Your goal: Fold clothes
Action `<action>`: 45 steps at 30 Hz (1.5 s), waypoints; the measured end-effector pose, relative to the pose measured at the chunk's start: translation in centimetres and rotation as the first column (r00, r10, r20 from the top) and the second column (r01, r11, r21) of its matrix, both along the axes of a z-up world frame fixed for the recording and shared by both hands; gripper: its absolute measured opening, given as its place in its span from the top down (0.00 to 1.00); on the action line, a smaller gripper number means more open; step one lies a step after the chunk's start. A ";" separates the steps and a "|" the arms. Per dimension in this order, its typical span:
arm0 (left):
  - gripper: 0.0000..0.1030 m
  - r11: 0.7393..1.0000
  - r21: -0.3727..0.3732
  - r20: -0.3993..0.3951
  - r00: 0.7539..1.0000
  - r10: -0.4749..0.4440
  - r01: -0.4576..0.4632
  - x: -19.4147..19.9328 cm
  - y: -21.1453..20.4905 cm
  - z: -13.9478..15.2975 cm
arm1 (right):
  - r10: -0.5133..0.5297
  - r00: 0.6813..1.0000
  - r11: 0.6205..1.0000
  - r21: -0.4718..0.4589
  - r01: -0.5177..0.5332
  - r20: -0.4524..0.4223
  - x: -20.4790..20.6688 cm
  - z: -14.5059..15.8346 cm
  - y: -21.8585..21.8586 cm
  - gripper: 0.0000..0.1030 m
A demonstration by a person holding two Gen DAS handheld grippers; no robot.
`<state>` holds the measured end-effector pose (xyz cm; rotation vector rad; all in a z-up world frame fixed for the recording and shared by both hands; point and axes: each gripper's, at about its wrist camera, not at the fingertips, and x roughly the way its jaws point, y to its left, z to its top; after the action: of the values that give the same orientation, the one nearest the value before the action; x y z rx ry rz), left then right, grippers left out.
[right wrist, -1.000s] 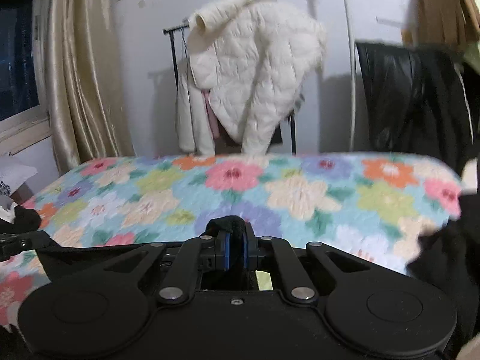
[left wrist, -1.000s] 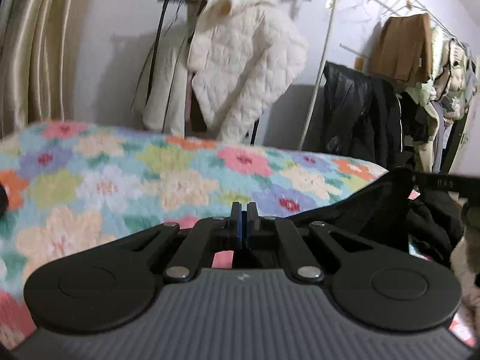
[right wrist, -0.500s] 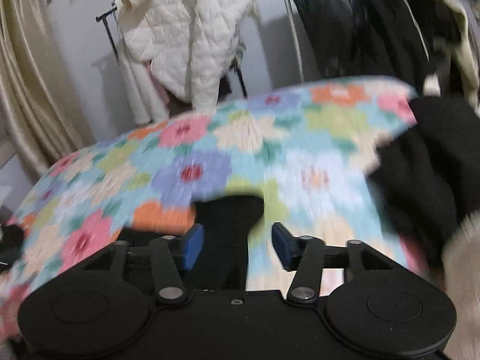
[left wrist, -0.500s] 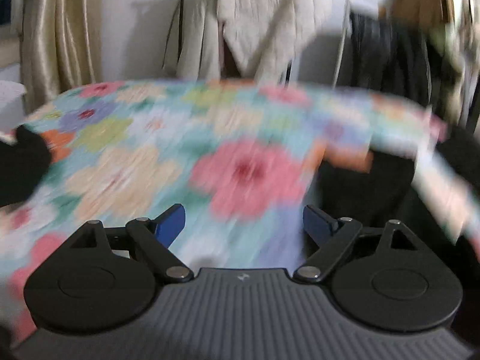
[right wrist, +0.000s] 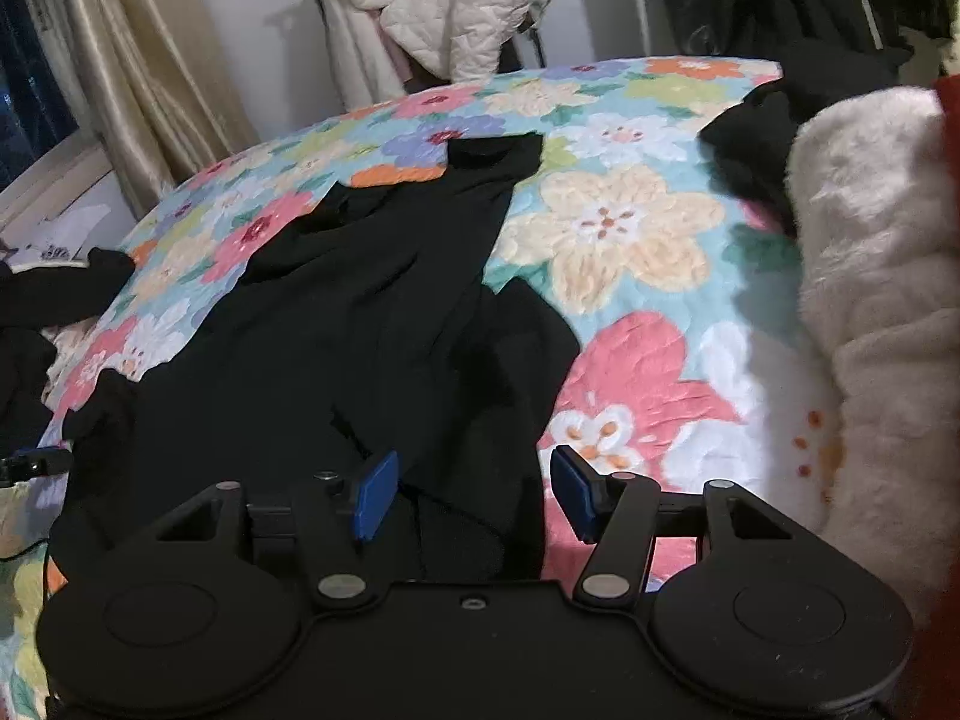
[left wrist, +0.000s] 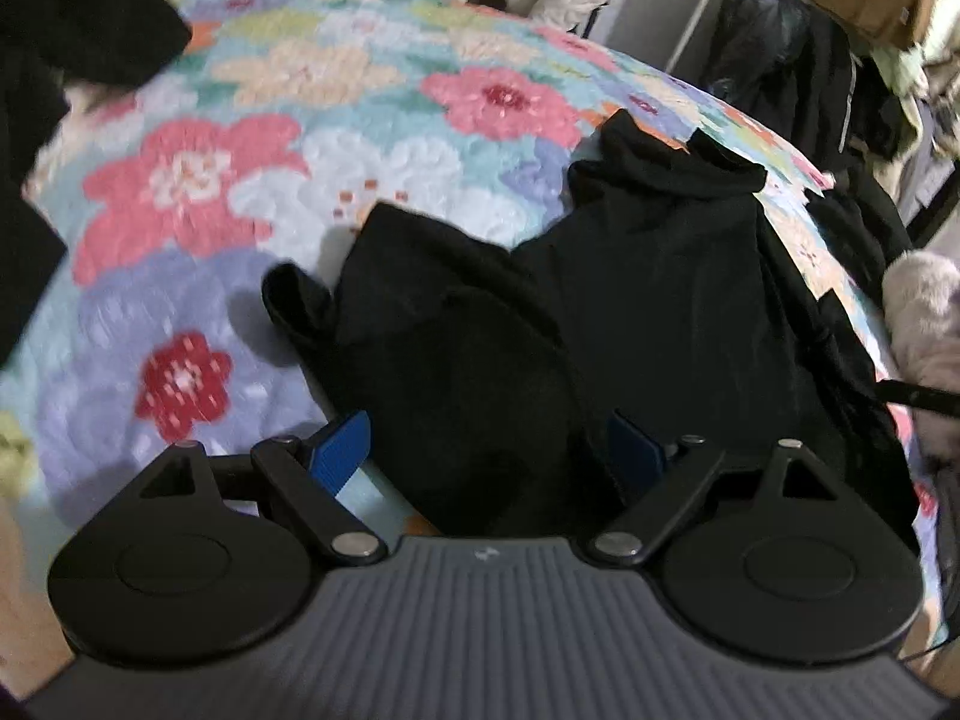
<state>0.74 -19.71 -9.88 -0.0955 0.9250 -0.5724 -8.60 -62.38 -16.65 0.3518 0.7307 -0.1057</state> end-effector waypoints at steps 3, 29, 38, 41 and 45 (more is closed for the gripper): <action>0.16 1.000 0.002 0.006 1.000 0.025 -0.025 0.4 -0.8 -0.6 | 0.004 1.000 0.996 -0.084 -0.004 -0.003 1.5 -1.1 -0.1 0.40; 0.17 0.995 -0.096 -0.062 0.998 0.012 -0.018 -3.1 -0.7 -0.1 | -0.160 0.982 0.824 -0.561 0.076 -0.103 -3.2 0.8 1.9 0.64; 0.51 0.997 -0.031 0.025 0.997 -0.073 0.074 -4.3 -4.3 -1.2 | 0.022 0.998 0.898 -0.438 -0.043 -0.053 -1.8 -0.2 2.4 0.50; 0.93 0.999 -0.012 0.053 0.998 -0.030 0.031 -3.8 -4.2 -1.1 | 0.000 0.999 0.903 -0.430 -0.024 -0.054 -1.1 -1.1 1.3 0.95; 0.94 0.998 -0.018 0.057 0.997 0.060 -0.059 -3.4 -2.6 -0.8 | -0.054 0.991 0.834 -0.541 0.112 0.122 -4.3 3.4 2.0 0.96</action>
<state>-2.67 -22.34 -10.63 -0.1206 0.8587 -0.5253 -12.91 -60.41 -13.25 -0.1634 0.5528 -0.3703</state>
